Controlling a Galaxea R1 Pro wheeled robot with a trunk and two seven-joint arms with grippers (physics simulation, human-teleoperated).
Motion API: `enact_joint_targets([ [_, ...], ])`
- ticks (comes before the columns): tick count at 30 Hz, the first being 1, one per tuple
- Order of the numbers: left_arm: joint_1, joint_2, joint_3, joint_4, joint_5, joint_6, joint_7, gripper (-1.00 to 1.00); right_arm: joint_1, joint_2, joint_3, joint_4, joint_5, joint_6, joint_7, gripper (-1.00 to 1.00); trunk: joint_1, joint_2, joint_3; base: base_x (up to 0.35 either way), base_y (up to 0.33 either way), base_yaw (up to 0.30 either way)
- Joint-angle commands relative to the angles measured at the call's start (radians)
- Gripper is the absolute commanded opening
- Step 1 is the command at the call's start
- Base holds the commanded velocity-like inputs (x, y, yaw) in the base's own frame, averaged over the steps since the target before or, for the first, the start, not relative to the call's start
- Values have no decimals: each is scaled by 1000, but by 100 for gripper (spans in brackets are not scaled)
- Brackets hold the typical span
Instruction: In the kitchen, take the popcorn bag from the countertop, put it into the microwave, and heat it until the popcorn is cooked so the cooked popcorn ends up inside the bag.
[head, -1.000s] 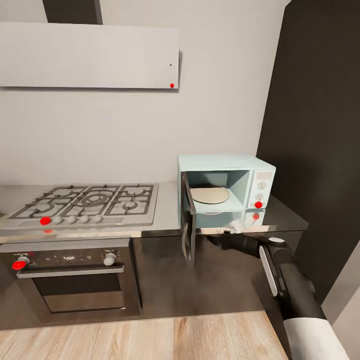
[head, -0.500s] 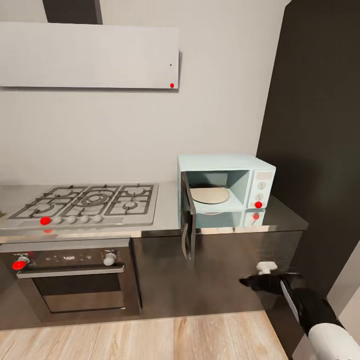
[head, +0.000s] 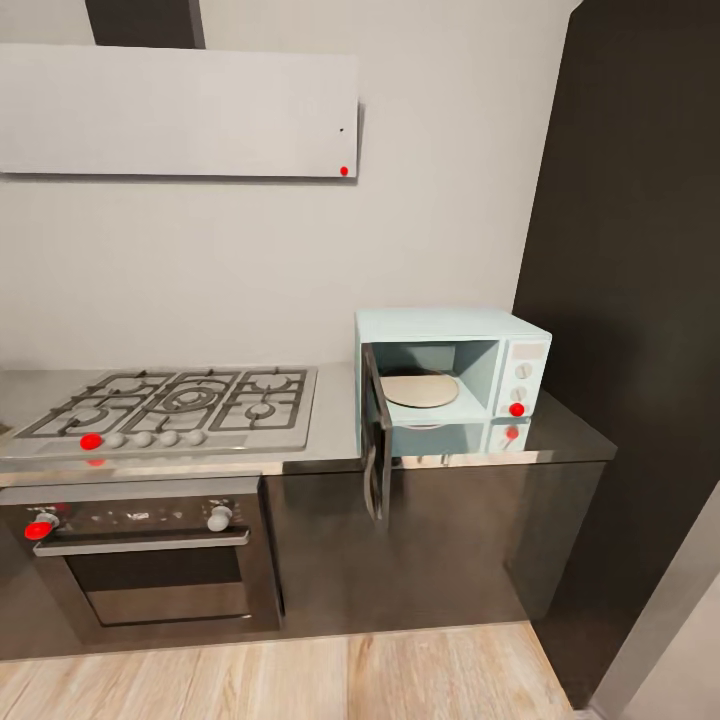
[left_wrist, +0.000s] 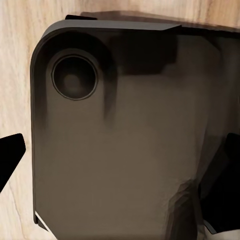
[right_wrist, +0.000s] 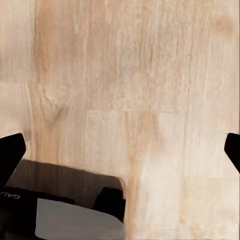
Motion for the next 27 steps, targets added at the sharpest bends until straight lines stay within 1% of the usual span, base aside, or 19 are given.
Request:
enact_joint_targets([
  [1, 0, 0, 2, -1, 8, -1, -1, 100, 28, 2, -12, 2, 6, 0, -1, 100, 0, 0, -1, 0, 0, 0],
  [2, 0, 0, 2, -1, 8, -1, 1, 100, 64, 4, -13, 2, 6, -6, -5, 100, 0, 0, -1, 0, 0, 0],
  [5, 0, 0, 2, -1, 8, -1, 5, 100, 135, 4, -14, 3, 2, -37, -11, 100, 0, 0, -1, 0, 0, 0],
  [6, 0, 0, 2, -1, 9, -1, 5, 100, 162, 4, -15, 3, 1, -55, -22, 100, 0, 0, -1, 0, 0, 0],
  [7, 0, 0, 2, -1, 9, -1, 6, 100, 178, 5, -16, 3, 0, -68, -39, 100, 0, 0, -1, 0, 0, 0],
  [8, 0, 0, 2, -1, 9, -1, 6, 100, 207, 8, -17, 3, -1, -97, -86, 100, 0, 0, -1, 0, 0, 0],
  [9, 0, 0, 2, -1, 9, -1, 6, 100, 226, 20, -18, 3, -1, -118, -125, 100, 0, 0, -1, 0, 0, 0],
  [11, 0, 0, 2, -1, 9, -2, 6, 100, 247, 46, -19, 3, -1, -141, -177, 100, 0, 0, -1, 0, 0, 0],
  [12, 0, 0, 2, -1, 9, -2, 7, 100, 263, 62, -19, 3, -1, -155, -220, 100, 0, 0, -1, 0, 0, 0],
  [13, 0, 0, 2, -1, 9, -1, 7, 100, 279, 87, -20, 3, -1, -176, -299, 100, 0, 0, -1, 0, 0, 0],
  [15, 1, -1, 2, -1, 9, -1, 8, 100, 284, 105, -20, 3, 0, -187, -343, 100, 0, 0, -1, 0, 0, 0],
  [16, 0, -1, 2, -1, 9, -1, 8, 100, 285, 107, -20, 3, 2, -190, -350, 100, 0, 0, -1, 0, 0, 0],
  [19, 1, -1, 2, -1, 9, -2, 8, 100, 287, 110, -19, 3, 6, -193, -361, 100, 0, 0, -1, 0, 0, 0],
  [24, 0, -2, 2, -1, 9, -12, 8, 100, 287, 113, -21, 3, -1, -181, -372, 100, 0, 0, -1, 0, 0, 0],
  [27, 1, -1, 3, -1, 9, -19, 8, 100, 287, 113, -22, 3, -2, -181, -373, 100, 0, 0, -1, 0, 0, 133],
])
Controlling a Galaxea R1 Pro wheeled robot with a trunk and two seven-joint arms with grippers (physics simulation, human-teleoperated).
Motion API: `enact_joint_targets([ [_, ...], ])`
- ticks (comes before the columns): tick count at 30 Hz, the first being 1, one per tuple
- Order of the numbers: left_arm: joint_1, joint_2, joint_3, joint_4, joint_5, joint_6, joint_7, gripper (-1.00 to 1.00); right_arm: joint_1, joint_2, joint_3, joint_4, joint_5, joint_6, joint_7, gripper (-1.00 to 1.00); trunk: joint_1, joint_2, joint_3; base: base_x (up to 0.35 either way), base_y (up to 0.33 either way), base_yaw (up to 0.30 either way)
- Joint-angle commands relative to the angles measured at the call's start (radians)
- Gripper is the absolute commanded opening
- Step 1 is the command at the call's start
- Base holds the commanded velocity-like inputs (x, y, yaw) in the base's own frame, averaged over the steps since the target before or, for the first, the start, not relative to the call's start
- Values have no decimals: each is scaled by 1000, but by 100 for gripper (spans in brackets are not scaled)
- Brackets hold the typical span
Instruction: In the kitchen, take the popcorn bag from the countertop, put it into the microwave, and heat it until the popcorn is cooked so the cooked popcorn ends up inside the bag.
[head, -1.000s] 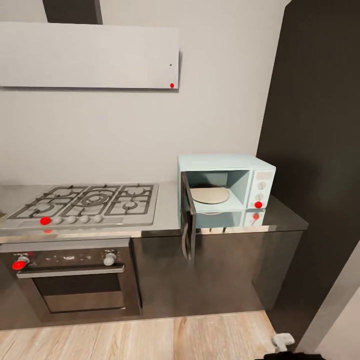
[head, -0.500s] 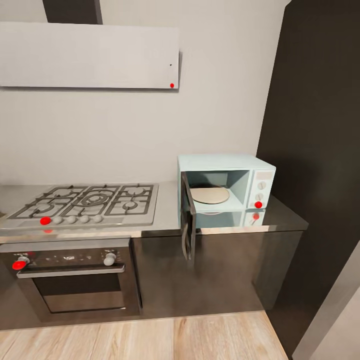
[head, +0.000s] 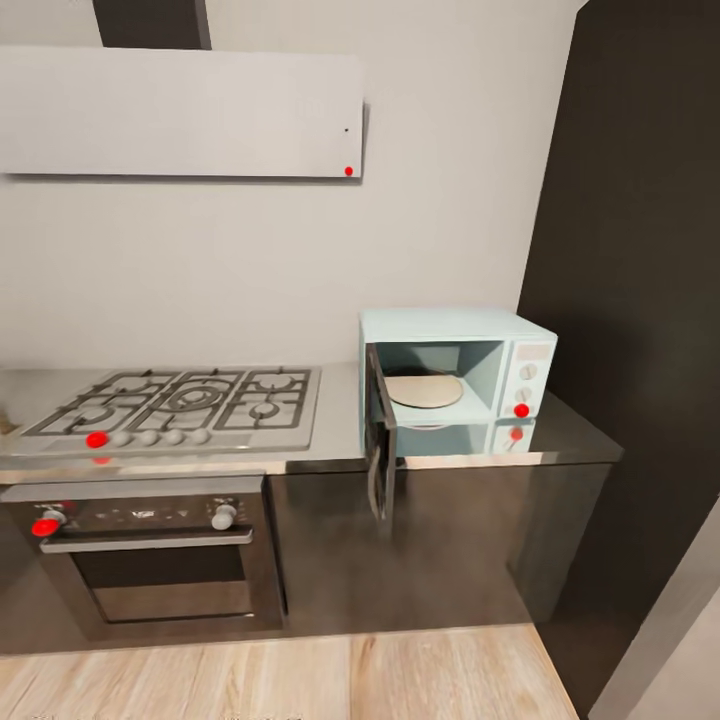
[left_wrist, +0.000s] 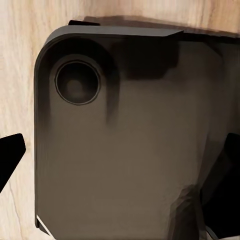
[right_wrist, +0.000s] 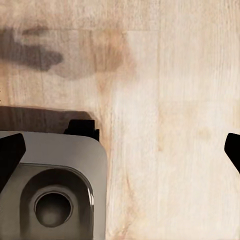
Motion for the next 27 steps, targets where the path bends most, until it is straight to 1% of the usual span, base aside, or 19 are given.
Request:
enact_joint_targets([
  [1, 0, -1, 1, -1, 8, -2, -1, 100, -1, -1, -9, 3, 8, -6, 2, 100, 0, 0, -1, 0, 0, 237],
  [4, 0, 0, 1, -1, 8, -3, -1, 100, -1, 0, -9, 3, 7, -6, 2, 100, 0, 0, -1, 0, 0, 256],
  [11, 0, 1, 1, -1, 8, -3, -1, 100, -1, 12, -8, 3, 10, -4, -3, 100, 0, 0, -1, 0, 0, 266],
  [14, 0, 1, 1, -1, 8, -3, -1, 100, -1, 34, -8, 3, 12, -4, -8, 100, 0, 0, 0, 0, 0, 267],
  [16, 0, 0, 1, -1, 8, -3, -1, 100, -1, 40, -8, 3, 12, -4, -9, 100, 0, 0, 1, 0, 0, 267],
  [20, 0, -1, 1, -1, 8, -3, -1, 100, -1, 43, -8, 3, 13, -4, -27, 100, 0, 0, 3, 0, 0, 267],
  [27, 0, -1, 1, -1, 8, -3, -1, 100, -1, 34, -8, 4, 14, -3, -40, 100, 0, 0, 6, 0, 0, 267],
])
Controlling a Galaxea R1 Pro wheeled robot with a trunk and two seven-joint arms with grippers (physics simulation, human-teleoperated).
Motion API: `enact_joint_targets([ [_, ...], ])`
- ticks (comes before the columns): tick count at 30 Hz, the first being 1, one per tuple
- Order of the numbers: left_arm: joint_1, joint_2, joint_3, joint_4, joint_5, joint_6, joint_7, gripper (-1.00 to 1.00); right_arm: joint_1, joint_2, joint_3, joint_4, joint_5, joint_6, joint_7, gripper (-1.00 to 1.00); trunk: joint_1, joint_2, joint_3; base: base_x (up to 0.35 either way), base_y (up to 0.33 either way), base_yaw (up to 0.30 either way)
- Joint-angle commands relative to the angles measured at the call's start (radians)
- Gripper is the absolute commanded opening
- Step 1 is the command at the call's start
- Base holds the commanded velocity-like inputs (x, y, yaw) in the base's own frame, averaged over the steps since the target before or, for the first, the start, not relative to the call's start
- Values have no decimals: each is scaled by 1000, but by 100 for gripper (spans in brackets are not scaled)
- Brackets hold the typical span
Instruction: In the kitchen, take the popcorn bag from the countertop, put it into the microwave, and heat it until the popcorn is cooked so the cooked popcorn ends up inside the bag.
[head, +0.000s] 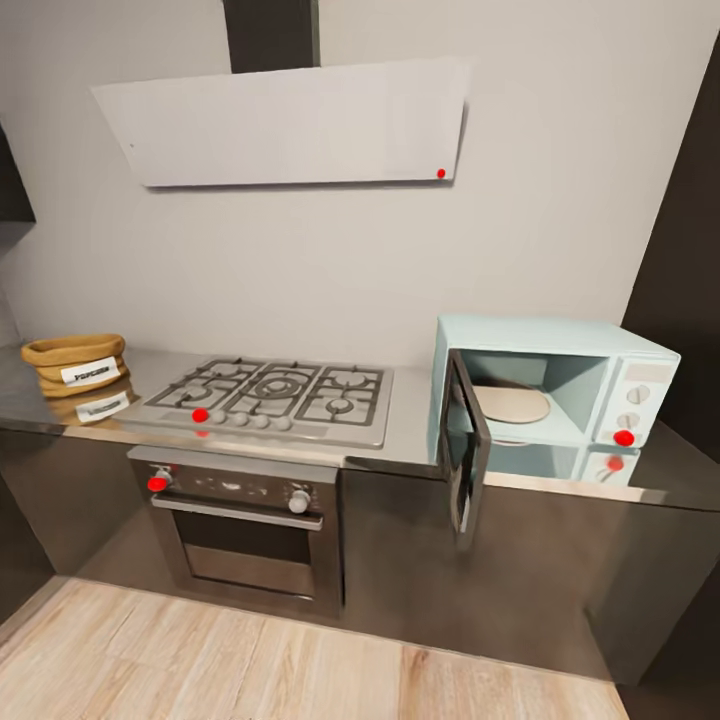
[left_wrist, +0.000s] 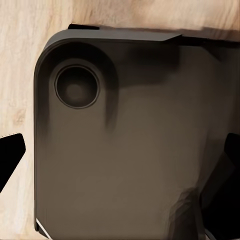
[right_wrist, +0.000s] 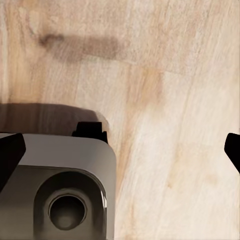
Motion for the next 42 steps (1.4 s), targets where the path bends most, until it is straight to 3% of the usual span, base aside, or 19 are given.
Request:
enact_joint_targets([
  [1, 0, 0, 2, -1, 8, -1, -1, 100, -1, -1, -8, 3, 10, -6, -3, 100, 0, 0, 0, 0, 0, 267],
  [42, 1, 0, 3, -1, 8, -1, -1, 100, 2, 4, -2, 4, 13, -6, -15, 100, 0, 0, 8, 0, 0, 267],
])
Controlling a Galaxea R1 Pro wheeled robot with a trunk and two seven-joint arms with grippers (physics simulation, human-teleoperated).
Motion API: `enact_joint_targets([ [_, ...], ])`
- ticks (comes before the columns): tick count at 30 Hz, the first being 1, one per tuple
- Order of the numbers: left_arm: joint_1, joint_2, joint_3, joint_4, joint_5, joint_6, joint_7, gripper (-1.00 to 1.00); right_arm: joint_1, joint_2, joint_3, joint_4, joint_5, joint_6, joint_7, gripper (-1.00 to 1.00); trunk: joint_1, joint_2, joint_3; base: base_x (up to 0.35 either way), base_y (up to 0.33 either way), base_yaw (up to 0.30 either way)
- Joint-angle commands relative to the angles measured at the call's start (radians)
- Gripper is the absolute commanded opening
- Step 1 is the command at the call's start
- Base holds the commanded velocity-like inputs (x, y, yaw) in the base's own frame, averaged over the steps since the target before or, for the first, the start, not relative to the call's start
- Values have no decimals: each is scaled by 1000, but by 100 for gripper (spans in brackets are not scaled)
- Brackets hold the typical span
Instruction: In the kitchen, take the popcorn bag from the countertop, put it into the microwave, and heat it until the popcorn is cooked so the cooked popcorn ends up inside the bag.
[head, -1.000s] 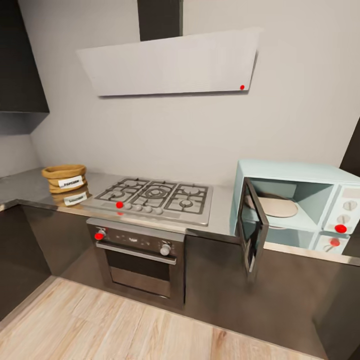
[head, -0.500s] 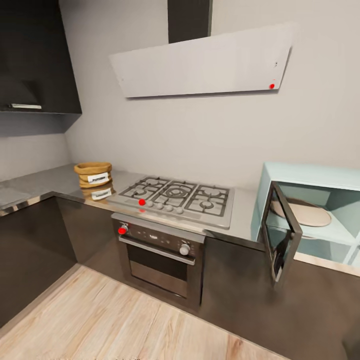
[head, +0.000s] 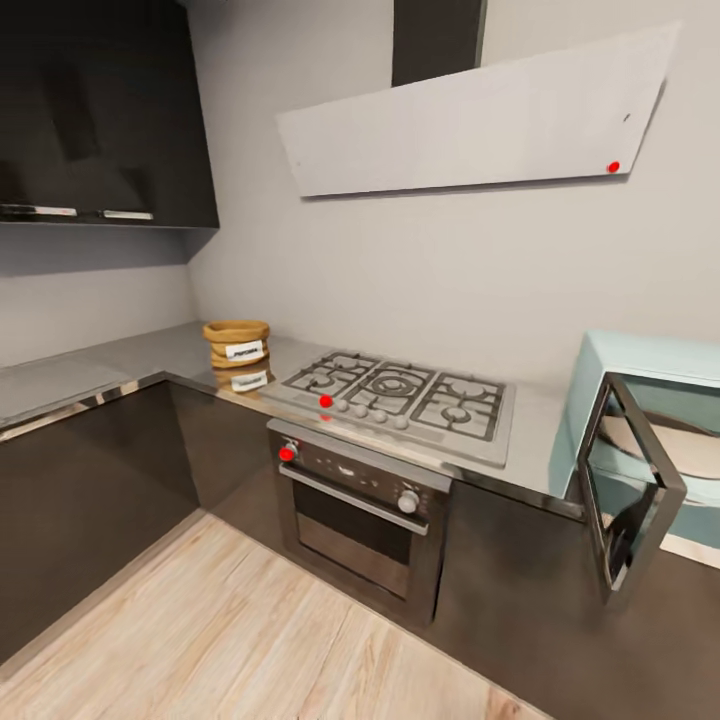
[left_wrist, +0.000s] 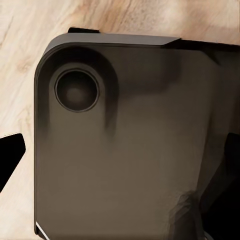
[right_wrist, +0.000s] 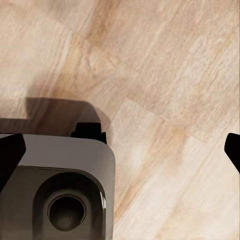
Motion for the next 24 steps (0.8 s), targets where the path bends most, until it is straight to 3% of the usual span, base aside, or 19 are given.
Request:
enact_joint_targets([
  [1, 0, 0, 2, -1, 8, -1, -1, 100, -1, 0, -8, 3, 11, -6, -3, 100, 0, 0, -1, 0, 0, 267],
  [24, 0, 0, 2, -1, 8, -1, -1, 100, -1, 2, -8, 4, 11, -6, -3, 100, 0, 0, -1, 0, 0, 267],
])
